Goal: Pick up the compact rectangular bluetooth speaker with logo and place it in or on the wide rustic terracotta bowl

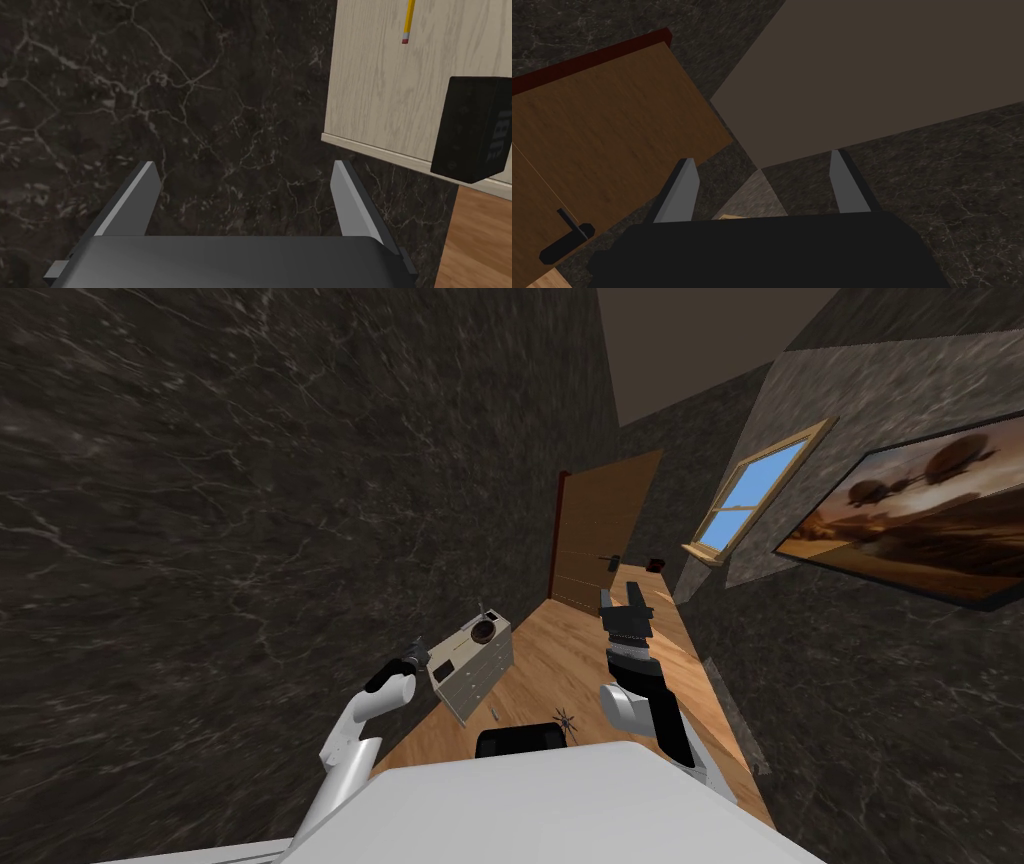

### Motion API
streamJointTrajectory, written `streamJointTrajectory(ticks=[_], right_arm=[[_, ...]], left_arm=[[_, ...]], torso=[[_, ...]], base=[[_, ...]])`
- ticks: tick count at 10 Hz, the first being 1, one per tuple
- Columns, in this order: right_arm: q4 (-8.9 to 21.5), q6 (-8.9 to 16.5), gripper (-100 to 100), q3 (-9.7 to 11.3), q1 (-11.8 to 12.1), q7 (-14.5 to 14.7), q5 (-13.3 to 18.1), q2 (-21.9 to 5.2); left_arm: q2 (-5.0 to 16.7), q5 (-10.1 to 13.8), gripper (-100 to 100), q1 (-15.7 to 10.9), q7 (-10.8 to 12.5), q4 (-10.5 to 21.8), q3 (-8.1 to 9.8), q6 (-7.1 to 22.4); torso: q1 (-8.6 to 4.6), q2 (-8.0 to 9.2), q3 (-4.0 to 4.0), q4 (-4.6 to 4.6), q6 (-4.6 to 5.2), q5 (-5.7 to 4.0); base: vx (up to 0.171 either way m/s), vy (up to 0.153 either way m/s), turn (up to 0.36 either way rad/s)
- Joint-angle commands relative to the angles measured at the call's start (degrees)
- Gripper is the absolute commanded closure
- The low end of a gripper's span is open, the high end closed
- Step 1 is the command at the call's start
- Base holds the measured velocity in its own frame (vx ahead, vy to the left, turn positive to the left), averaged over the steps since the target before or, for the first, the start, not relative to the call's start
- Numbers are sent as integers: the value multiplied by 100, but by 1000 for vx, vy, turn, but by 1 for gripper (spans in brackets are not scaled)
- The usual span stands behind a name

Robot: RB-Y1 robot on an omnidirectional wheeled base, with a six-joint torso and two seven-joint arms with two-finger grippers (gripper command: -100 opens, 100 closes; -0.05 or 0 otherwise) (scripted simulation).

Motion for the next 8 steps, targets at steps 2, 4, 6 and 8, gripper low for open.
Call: streamJointTrajectory(ticks=[2, 4, 6, 8], right_arm=[[0, 0, 0, 0, 0, 0, 0, 0], [0, 0, 0, 0, 0, 0, 0, 0], [0, 0, 0, 0, 0, 0, 0, 0], [0, 0, 0, 0, 0, 0, 0, 0]], left_arm=[[41, 69, -100, -124, 20, 327, 40, 406], [82, 131, -100, -219, 34, 569, 69, 727], [127, 191, -100, -311, 44, 812, 91, 1000], [174, 248, -100, -400, 50, 1054, 109, 1265]], torso=[[1, -5, -3, -1, 1, 0], [-4, -6, -3, -1, 0, 0], [1, -5, -3, -1, 1, 0], [9, 9, 4, 2, 0, 1]], base=[[59, -16, 9], [63, -34, 36], [60, -20, 8], [26, -6, 4]])
